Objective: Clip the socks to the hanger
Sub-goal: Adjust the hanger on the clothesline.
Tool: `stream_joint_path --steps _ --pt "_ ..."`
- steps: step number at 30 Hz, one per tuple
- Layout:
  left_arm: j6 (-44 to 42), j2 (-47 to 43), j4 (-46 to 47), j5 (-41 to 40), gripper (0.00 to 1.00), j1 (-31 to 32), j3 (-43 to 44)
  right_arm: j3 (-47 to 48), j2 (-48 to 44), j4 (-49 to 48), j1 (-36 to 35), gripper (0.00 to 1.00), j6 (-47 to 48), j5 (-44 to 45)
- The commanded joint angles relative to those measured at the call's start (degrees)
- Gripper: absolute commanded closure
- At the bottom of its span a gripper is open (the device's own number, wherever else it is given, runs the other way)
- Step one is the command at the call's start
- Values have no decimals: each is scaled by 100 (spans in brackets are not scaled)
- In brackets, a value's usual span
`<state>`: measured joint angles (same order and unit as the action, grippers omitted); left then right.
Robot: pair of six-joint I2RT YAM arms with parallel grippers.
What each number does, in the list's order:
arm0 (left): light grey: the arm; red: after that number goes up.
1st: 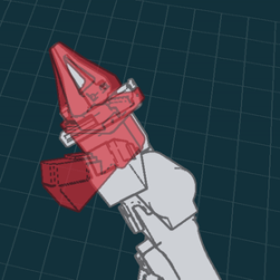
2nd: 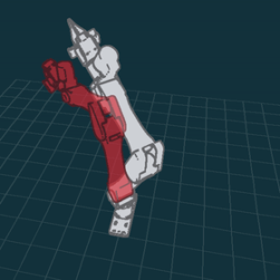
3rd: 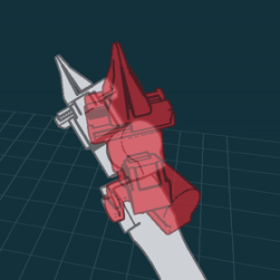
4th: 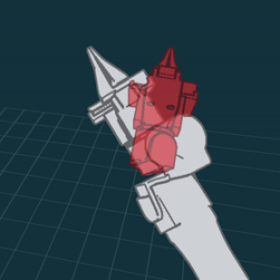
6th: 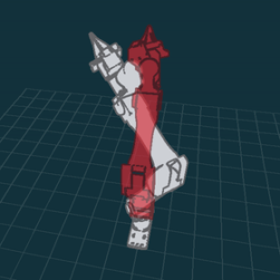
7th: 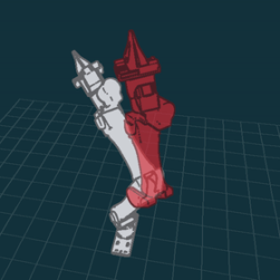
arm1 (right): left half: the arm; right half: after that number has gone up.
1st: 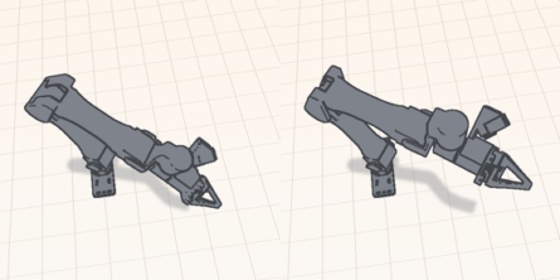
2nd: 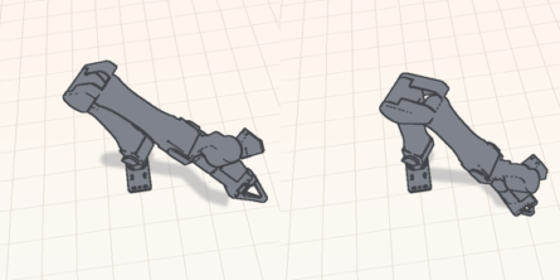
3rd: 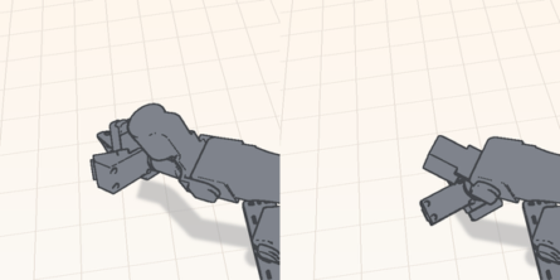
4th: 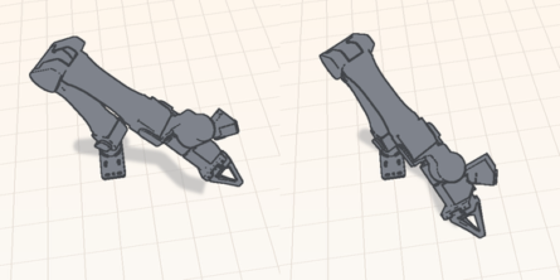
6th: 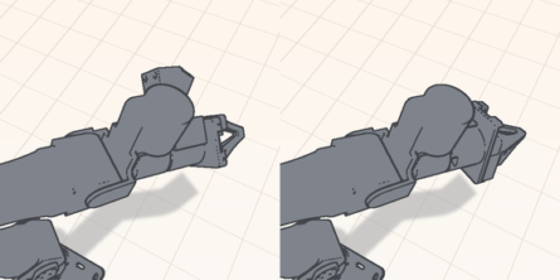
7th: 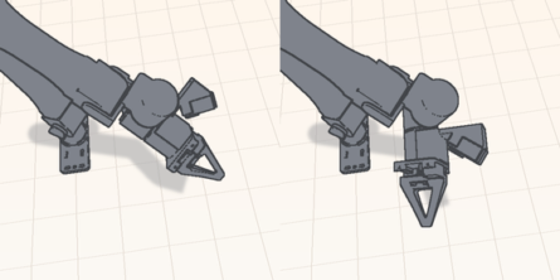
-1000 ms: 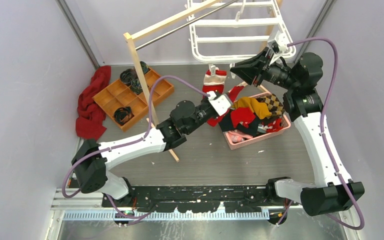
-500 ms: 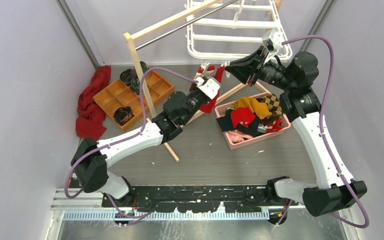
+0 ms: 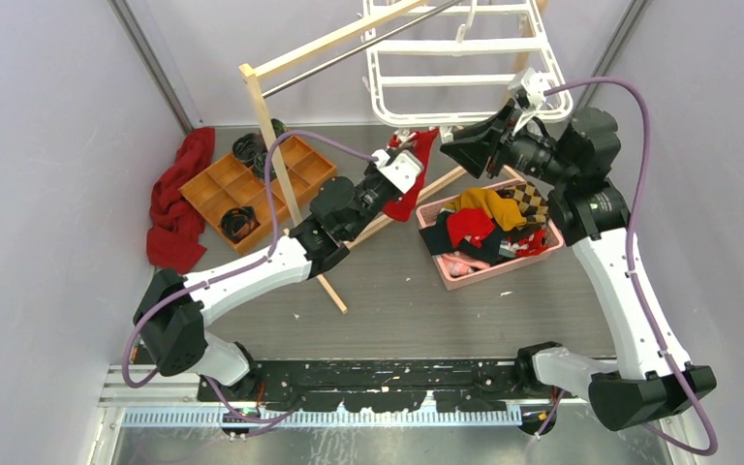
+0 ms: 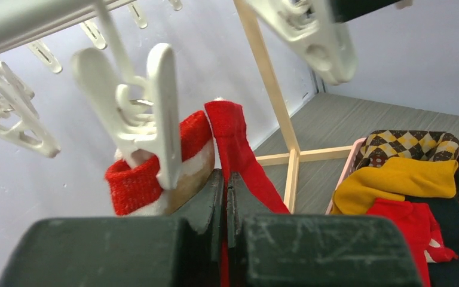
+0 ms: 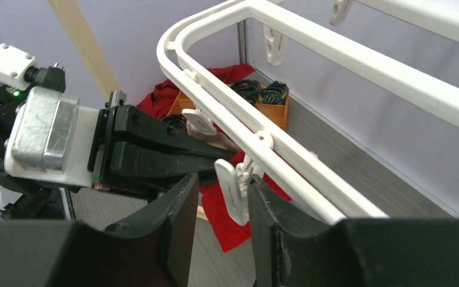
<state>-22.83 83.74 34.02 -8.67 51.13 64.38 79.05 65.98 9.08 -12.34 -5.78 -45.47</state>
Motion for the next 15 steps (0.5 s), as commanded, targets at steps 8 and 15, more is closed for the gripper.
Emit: stream_joint_path --steps 8,15 --pt "217 -258 265 136 100 -268 5 -159 -780 863 850 50 367 -605" --pt "316 -252 291 188 100 -340 11 -267 -1305 885 1736 47 -140 -1111"
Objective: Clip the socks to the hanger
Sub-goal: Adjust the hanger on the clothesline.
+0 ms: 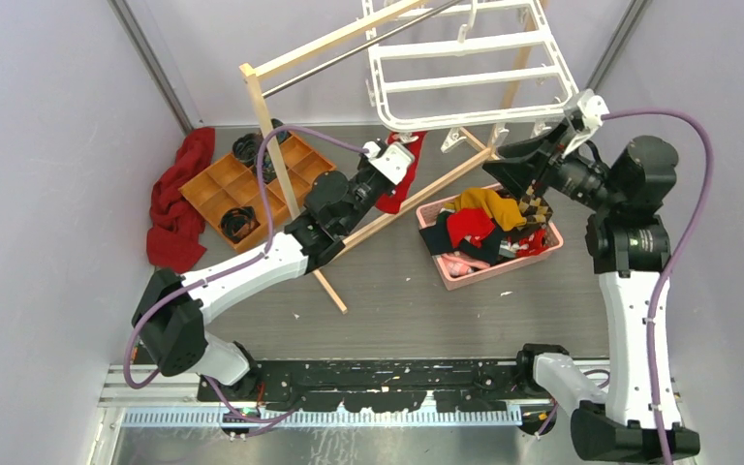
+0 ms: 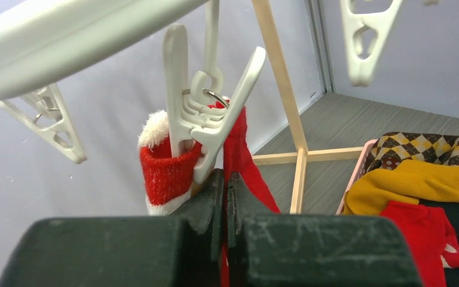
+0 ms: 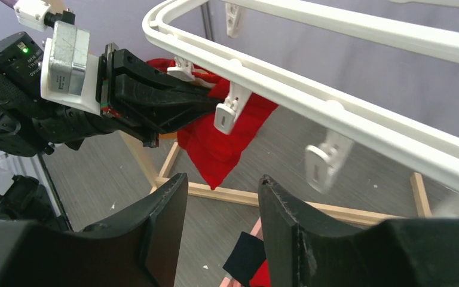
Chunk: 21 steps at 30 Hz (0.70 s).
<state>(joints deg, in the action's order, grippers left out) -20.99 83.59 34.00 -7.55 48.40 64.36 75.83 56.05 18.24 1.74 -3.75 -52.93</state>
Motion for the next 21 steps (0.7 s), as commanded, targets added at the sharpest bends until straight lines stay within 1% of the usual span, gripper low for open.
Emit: stream_joint_path --steps 1,4,5,7,9,11,14,16,18,21 --pt "145 -238 300 86 100 -80 20 120 -369 -14 428 45 -395 -364" --pt "171 -247 295 113 100 -109 29 563 -395 230 711 38 -568 -31" --pt "174 -252 293 128 100 -123 21 848 -361 288 785 36 -668 129" --pt "209 -271 287 154 100 -150 13 1324 -175 427 912 31 -941 651" --pt "250 -288 291 194 100 -179 -8 1940 138 762 1040 25 -1259 1420" --pt "288 -301 283 246 100 -195 -26 2550 549 1047 1308 21 -1564 1841" --pt "344 -317 287 309 100 -213 -67 3505 1438 1672 1783 19 -2011 1915" --pt "372 -338 306 330 100 -221 -94 4044 1955 2141 2019 19 -2078 1852" --pt "390 -356 325 357 100 -242 -115 4337 2343 2382 2277 19 -2272 1638" --pt "402 -377 326 389 100 -274 -132 4435 2707 2396 2503 19 -2596 1191"
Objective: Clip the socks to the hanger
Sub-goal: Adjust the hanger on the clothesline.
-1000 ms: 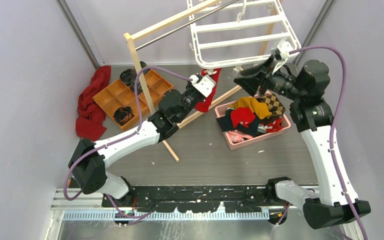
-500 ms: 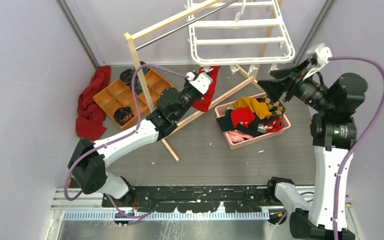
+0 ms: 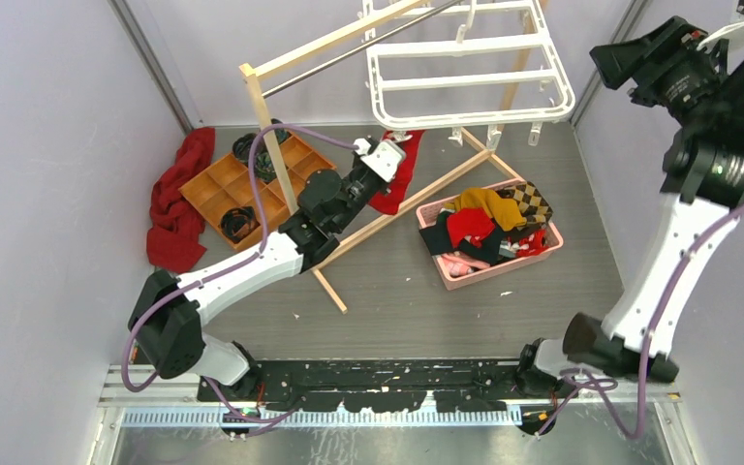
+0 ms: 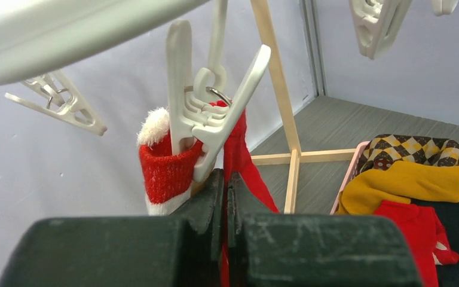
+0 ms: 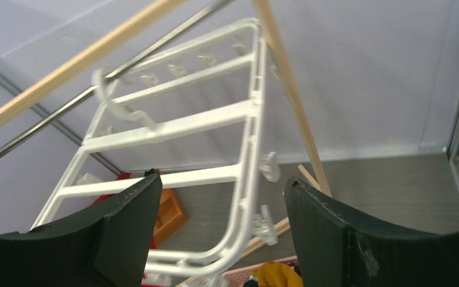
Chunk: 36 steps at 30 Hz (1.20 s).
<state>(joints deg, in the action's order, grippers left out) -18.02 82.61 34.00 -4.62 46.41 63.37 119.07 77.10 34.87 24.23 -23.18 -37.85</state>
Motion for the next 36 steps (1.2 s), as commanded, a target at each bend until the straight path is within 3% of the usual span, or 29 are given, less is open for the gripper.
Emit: stream_joint_path --steps 1,18,26,36 --pt "112 -280 326 109 100 -94 -31 71 667 688 257 19 -768 -440" --pt "226 -378 264 212 100 -130 -31 -615 892 -16 -396 22 -1527 -1216" --pt "229 -510 209 258 100 -132 -66 -876 774 -150 -631 35 -1733 -1293" --pt "272 -802 123 435 100 -132 -222 -1172 439 -382 -945 61 -2023 -1456"
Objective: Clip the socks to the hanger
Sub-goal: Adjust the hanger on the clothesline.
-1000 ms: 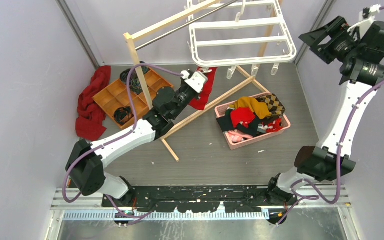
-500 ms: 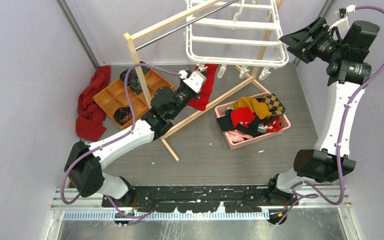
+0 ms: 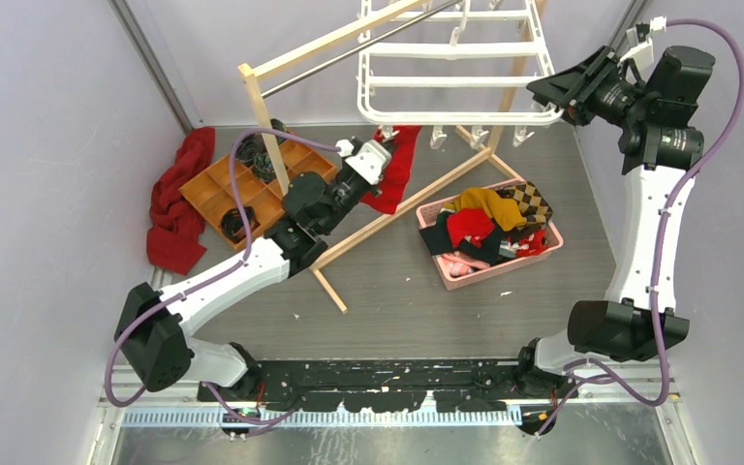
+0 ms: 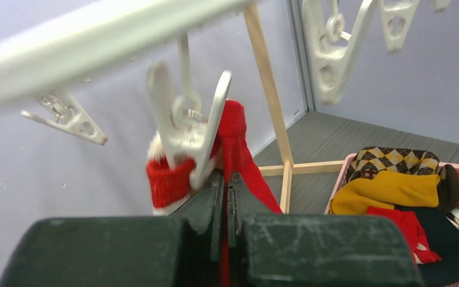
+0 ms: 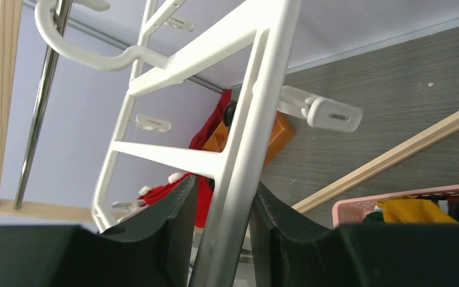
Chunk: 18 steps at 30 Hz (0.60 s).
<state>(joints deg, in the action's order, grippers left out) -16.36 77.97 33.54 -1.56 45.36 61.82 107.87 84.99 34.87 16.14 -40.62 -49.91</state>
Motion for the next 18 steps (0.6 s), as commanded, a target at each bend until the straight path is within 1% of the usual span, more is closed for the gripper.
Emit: stream_joint_path --steps 1,4,10,12,15,17,18 --pt "120 -377 150 130 100 -25 -92 -94 -373 -423 -168 62 -340 -266" --pt "167 -512 90 350 100 -27 -145 -220 -431 -514 -275 67 -491 -306" --pt "249 -772 -69 641 100 -26 -213 -423 -515 -784 -514 69 -969 -429" --pt "264 -859 -131 722 100 -25 -239 -437 -554 -695 -568 69 -1089 -430" --pt "279 -1004 -272 815 100 -26 -278 -473 -780 -357 -677 67 -970 -200" --pt "297 -1088 -341 851 100 -27 -316 -523 -939 -183 -691 62 -969 -10" --pt "301 -1120 -382 867 100 -25 -339 -533 -1005 -70 -691 58 -966 91"
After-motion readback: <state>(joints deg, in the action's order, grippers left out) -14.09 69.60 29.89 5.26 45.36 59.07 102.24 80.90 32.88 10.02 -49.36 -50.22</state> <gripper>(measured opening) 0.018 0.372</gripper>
